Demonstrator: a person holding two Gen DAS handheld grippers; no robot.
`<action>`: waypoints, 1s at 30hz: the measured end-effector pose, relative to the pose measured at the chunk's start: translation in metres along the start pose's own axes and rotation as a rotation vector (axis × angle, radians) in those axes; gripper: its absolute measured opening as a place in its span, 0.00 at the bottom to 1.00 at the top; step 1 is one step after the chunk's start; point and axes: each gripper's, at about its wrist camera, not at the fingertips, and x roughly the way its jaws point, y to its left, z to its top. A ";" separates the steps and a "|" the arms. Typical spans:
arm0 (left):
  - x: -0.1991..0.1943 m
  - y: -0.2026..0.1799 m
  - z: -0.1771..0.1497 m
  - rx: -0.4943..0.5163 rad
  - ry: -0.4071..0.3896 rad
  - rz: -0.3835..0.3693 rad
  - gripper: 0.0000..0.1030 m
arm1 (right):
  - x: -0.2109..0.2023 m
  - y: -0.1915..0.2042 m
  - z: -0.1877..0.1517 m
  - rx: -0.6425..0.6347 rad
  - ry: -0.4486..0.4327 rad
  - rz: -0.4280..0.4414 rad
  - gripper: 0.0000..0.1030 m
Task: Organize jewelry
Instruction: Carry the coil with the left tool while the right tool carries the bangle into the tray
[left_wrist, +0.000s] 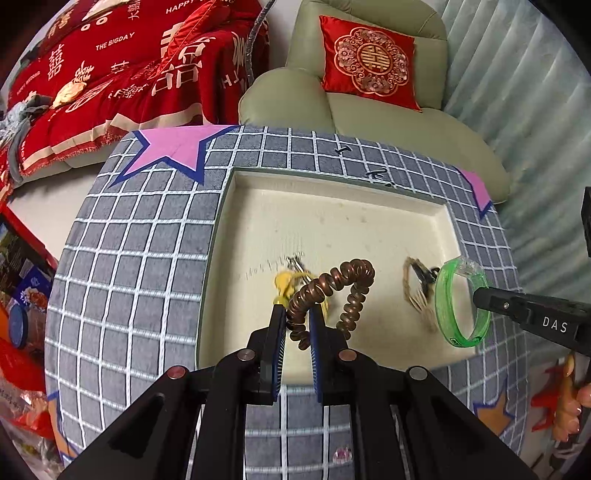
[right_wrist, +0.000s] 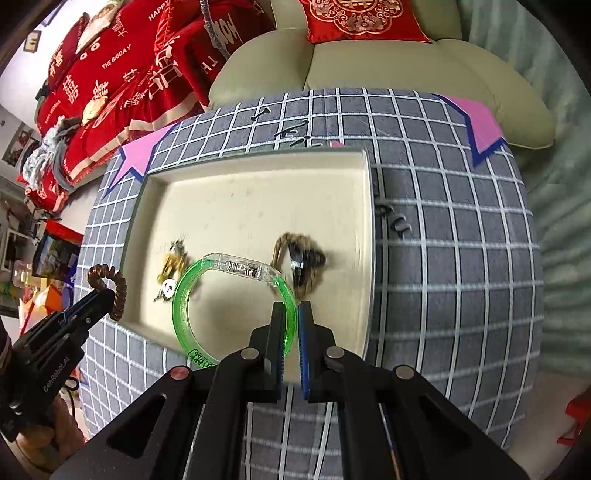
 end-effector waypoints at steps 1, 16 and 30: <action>0.006 -0.001 0.004 -0.002 0.003 0.005 0.22 | 0.003 -0.001 0.004 -0.002 0.001 -0.002 0.07; 0.063 -0.007 0.039 0.014 0.036 0.102 0.22 | 0.051 -0.010 0.049 0.008 0.024 -0.019 0.07; 0.088 -0.010 0.036 0.041 0.082 0.185 0.22 | 0.069 -0.008 0.048 -0.008 0.045 -0.009 0.11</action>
